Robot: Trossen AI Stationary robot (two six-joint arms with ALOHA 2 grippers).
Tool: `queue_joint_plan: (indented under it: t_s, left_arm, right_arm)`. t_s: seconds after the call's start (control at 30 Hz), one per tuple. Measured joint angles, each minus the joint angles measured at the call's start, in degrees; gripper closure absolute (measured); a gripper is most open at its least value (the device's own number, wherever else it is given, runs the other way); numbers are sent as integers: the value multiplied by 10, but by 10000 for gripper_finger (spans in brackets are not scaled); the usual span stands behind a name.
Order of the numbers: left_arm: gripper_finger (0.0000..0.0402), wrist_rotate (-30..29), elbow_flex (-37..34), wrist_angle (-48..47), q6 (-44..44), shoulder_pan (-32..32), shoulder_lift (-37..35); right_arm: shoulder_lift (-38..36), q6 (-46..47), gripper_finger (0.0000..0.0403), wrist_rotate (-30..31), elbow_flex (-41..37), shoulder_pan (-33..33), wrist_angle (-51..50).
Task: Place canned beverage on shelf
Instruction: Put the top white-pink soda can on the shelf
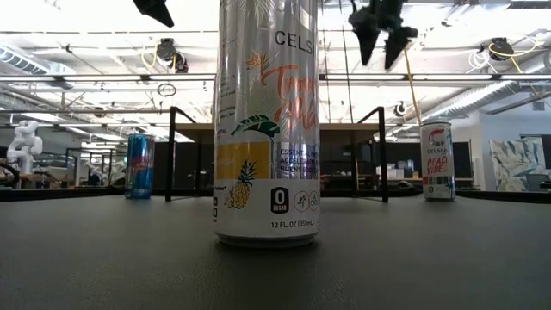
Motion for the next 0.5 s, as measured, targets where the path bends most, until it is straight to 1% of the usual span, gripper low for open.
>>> queue_joint_plan:
  t_s: [0.3, 0.5]
  left_arm:
    - [52, 0, 0, 0, 0, 0, 0]
    - [52, 0, 0, -1, 0, 0, 0]
  right_arm:
    - [-4, -17, 44, 7, -118, 0, 1]
    - [-48, -20, 44, 6, -206, -10, 1]
